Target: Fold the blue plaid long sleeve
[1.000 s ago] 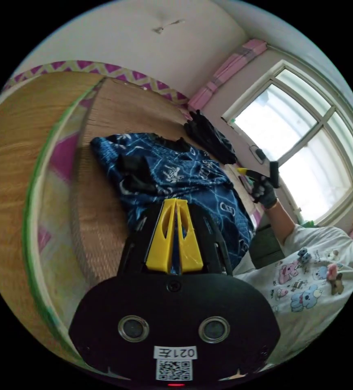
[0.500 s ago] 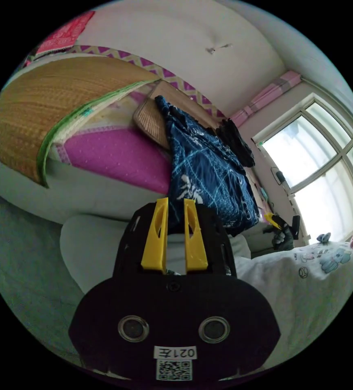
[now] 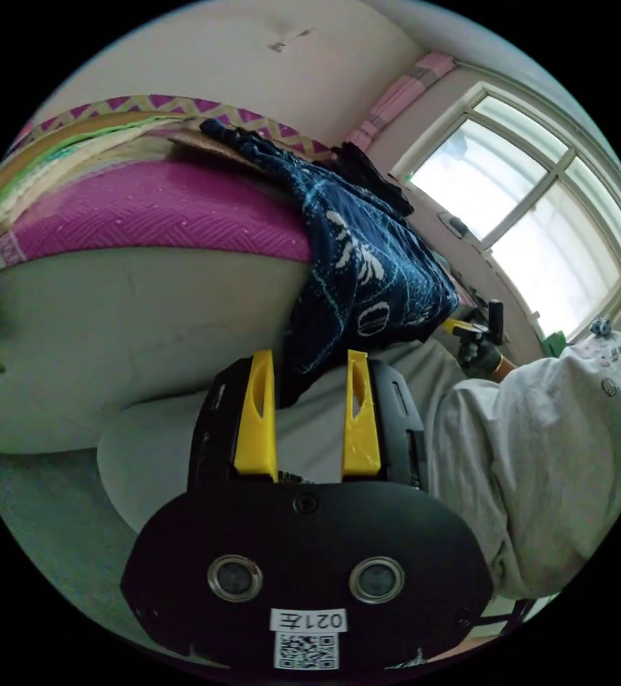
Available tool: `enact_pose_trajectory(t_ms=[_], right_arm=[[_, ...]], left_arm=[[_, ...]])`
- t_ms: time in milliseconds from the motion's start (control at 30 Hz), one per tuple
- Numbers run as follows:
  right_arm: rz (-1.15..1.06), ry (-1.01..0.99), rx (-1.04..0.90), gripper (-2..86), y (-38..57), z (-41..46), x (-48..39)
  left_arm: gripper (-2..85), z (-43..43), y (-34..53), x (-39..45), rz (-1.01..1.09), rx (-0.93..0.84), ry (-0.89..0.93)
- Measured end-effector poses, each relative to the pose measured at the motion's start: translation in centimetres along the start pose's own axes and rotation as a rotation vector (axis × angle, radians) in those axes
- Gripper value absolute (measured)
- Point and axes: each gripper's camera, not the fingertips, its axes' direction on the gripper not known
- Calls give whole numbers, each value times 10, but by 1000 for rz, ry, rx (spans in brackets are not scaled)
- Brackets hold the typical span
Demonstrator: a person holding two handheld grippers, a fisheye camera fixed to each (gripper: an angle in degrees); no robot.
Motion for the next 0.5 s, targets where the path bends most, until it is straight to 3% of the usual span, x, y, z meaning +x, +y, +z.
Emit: enact_pose_trajectory(t_ms=[233, 300, 367, 500], right_arm=[[4, -91, -103, 121, -4, 25, 16], [26, -91, -134, 86, -7, 28, 22], [55, -93, -164, 43, -7, 30, 29], [94, -250, -175, 7, 6, 11, 41]], left_arm=[[128, 20, -17, 5, 61, -136, 48], [105, 29, -24, 3, 52, -199, 67], [22, 34, -30, 3, 61, -270, 126], [2, 16, -30, 5, 46, -281, 182]])
